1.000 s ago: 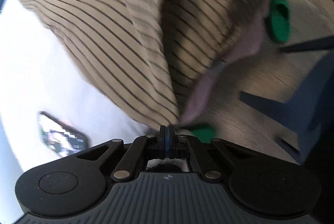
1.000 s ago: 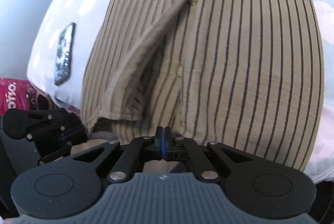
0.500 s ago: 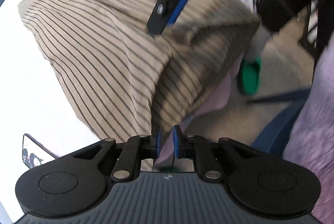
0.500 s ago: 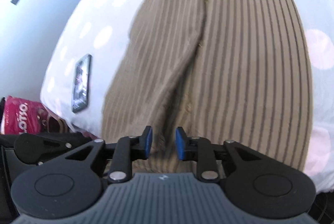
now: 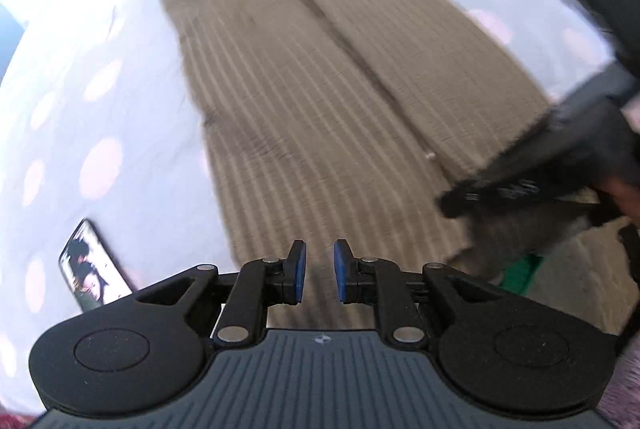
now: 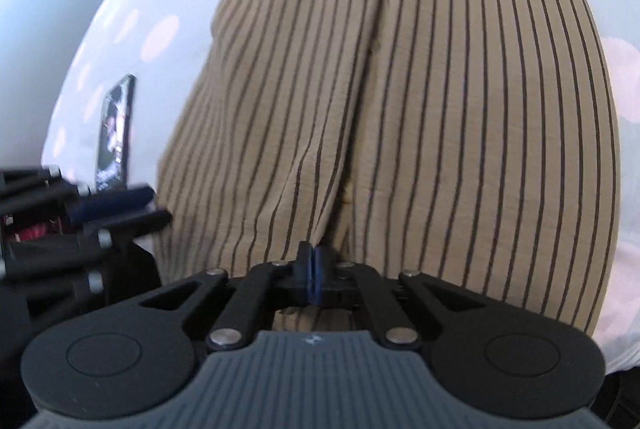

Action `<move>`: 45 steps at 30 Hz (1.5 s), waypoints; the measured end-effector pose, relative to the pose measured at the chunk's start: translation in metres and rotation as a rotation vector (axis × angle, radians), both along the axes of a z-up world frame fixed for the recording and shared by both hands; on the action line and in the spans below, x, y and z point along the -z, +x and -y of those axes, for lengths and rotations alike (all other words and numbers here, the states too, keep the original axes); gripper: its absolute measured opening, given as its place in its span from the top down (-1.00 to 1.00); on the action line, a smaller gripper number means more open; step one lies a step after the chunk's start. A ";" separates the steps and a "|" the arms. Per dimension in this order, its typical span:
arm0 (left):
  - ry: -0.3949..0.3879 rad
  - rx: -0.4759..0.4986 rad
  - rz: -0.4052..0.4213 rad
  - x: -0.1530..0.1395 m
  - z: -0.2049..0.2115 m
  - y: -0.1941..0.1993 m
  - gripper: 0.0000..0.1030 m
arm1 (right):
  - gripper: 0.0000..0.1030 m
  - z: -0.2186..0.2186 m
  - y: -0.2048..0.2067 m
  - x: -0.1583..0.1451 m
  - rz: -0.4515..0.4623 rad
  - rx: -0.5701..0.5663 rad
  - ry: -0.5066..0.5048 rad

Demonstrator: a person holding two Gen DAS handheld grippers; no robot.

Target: Fold clothes

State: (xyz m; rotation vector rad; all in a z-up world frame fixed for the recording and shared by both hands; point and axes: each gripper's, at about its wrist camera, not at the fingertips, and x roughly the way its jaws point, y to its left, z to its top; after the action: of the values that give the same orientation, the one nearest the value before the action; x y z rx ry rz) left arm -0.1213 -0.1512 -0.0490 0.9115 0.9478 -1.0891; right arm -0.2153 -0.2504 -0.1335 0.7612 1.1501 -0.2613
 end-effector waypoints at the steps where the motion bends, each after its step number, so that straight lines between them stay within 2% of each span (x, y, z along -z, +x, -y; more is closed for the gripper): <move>1: 0.012 -0.008 -0.001 0.003 0.002 0.003 0.74 | 0.97 -0.001 -0.001 0.004 -0.016 -0.004 0.007; 5: 0.067 -0.011 0.003 0.011 0.009 0.010 0.60 | 0.96 -0.007 -0.001 0.011 -0.050 -0.034 0.028; 7: 0.068 -0.011 0.017 0.015 0.010 0.008 0.50 | 0.88 -0.008 -0.004 0.006 -0.039 -0.055 0.033; 9: 0.050 -0.018 0.015 0.012 0.008 0.012 0.22 | 0.87 -0.006 -0.013 -0.005 -0.011 -0.071 0.030; 11: 0.041 -0.033 0.010 0.010 0.006 0.019 0.06 | 0.69 -0.002 -0.024 -0.019 0.022 -0.078 0.007; 13: 0.037 -0.057 0.007 0.012 0.006 0.025 0.05 | 0.48 -0.003 -0.021 -0.027 0.060 -0.060 -0.045; 15: 0.037 -0.095 -0.002 0.016 0.005 0.031 0.04 | 0.42 0.003 -0.029 -0.034 0.077 -0.012 -0.109; 16: 0.035 -0.117 -0.012 0.016 0.004 0.035 0.04 | 0.29 0.009 -0.037 -0.037 0.077 0.021 -0.142; 19: 0.046 -0.153 -0.050 0.022 0.002 0.043 0.03 | 0.10 0.038 -0.067 -0.035 0.047 0.149 -0.189; 21: 0.057 -0.165 -0.069 0.028 0.001 0.046 0.03 | 0.08 0.056 -0.088 -0.026 0.016 0.223 -0.169; 25: 0.082 -0.172 -0.105 0.039 -0.001 0.045 0.03 | 0.02 0.075 -0.123 -0.010 -0.026 0.287 -0.095; 30: 0.143 -0.172 -0.124 0.054 -0.002 0.042 0.02 | 0.00 0.080 -0.142 0.001 -0.038 0.289 -0.039; 34: 0.155 -0.171 -0.114 0.061 -0.002 0.039 -0.11 | -0.02 0.073 -0.144 0.004 -0.045 0.246 -0.030; 38: 0.158 -0.170 -0.099 0.065 0.003 0.035 -0.13 | 0.05 0.064 -0.138 0.001 -0.073 0.159 -0.112; 40: 0.159 -0.160 -0.089 0.066 0.005 0.033 -0.08 | 0.20 0.060 -0.135 -0.001 -0.081 0.140 -0.141; 41: 0.159 -0.153 -0.086 0.065 0.006 0.032 0.00 | 0.25 0.058 -0.134 -0.002 -0.083 0.132 -0.152; 43: 0.158 -0.133 -0.081 0.064 0.009 0.028 0.18 | 0.72 0.056 -0.134 -0.004 -0.082 0.123 -0.166; 45: 0.157 -0.105 -0.073 0.063 0.011 0.023 0.46 | 0.90 0.056 -0.134 -0.006 -0.075 0.120 -0.163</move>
State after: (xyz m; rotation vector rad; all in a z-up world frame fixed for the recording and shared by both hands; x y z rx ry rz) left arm -0.0987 -0.1624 -0.1123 0.9433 1.1415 -0.9744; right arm -0.3490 -0.3059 -0.1279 0.6812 1.1401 -0.4823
